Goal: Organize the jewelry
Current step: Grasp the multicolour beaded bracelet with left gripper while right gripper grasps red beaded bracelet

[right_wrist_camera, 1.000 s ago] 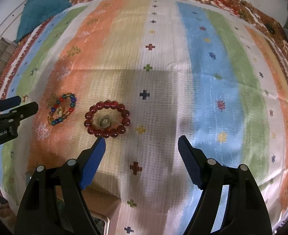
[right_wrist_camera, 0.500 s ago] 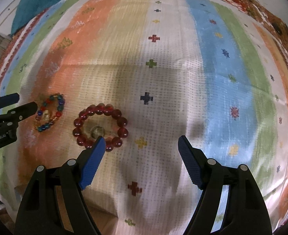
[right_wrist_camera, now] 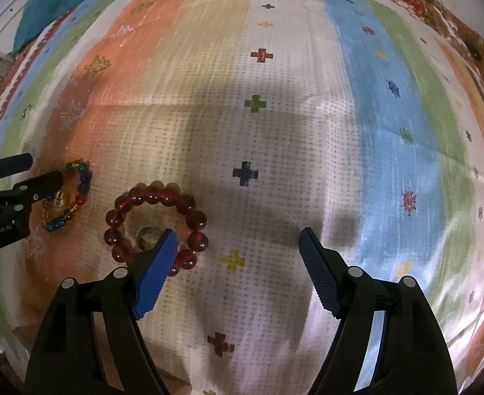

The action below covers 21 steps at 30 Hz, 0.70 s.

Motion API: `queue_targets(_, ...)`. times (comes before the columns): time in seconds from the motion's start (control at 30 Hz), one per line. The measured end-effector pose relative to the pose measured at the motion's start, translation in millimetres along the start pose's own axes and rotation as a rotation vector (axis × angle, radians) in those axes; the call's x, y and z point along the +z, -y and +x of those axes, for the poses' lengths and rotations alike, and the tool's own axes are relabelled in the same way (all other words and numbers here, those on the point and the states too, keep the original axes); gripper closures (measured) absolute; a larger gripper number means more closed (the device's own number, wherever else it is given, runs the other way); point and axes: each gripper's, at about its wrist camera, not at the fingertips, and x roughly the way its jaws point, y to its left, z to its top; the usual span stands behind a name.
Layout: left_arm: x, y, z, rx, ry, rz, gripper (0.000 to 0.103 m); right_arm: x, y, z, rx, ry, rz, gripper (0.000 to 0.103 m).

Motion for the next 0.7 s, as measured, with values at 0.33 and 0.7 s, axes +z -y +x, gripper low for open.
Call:
queue_targets(0.33,7.4,8.4,14.8,0.013,-0.001,0.049,0.053,3.3,-14.5,9.6,-0.051,-0.002,-0.038,0.045)
queue_targets(0.7,-3.9,19.3,13.8,0.016,-0.004,0.072,0.091,-3.4,-23.7,8.5,-0.045,-0.005,-0.072,0.089)
